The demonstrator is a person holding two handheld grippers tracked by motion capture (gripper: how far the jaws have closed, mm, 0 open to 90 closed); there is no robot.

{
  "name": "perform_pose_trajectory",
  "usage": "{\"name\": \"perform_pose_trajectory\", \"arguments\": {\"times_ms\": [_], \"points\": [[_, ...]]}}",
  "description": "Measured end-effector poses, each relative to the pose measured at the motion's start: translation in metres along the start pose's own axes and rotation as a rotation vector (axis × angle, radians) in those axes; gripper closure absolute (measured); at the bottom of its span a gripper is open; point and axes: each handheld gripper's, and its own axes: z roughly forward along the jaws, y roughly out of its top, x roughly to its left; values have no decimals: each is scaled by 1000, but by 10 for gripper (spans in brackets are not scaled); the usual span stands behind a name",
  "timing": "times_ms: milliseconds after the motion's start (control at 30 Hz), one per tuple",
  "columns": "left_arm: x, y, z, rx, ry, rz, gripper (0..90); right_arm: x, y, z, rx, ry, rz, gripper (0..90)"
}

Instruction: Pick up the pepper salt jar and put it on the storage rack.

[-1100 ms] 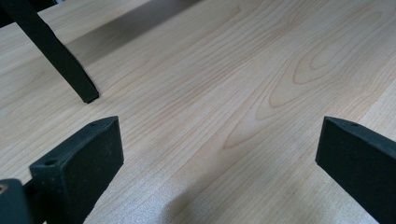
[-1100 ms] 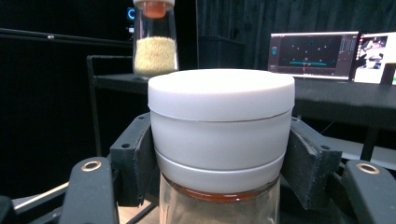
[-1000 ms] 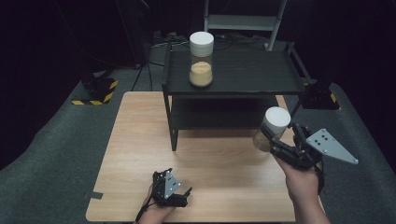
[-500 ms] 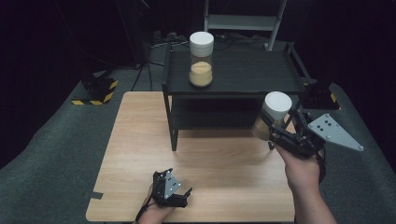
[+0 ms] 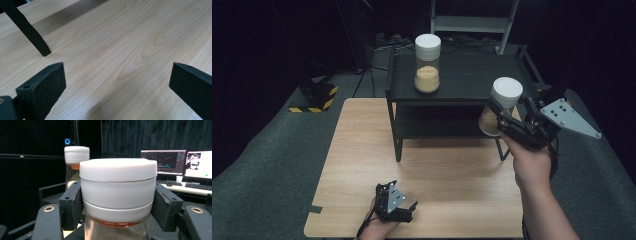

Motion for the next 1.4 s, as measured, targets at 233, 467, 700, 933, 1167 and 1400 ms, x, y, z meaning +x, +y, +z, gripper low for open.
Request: {"name": "perform_pose_trajectory", "arguments": {"times_ms": [233, 467, 700, 933, 1167, 1400], "points": [[2, -1, -1, -2, -5, -1, 9, -4, 14, 18, -13, -27, 1, 338], [3, -1, -1, -4, -10, -7, 9, -10, 23, 35, -22, -57, 0, 338], [4, -1, -1, -6, -13, -9, 9, -17, 26, 49, -35, -79, -5, 337], [4, -2, -1, -8, -16, -11, 9, -20, 26, 64, -32, -96, -20, 337], [5, -2, -1, -11, -19, -13, 9, -20, 26, 80, -8, -108, -43, 337], [6, -3, -2, -13, -22, -19, 9, -18, 29, 96, 5, -113, -48, 337]]}}
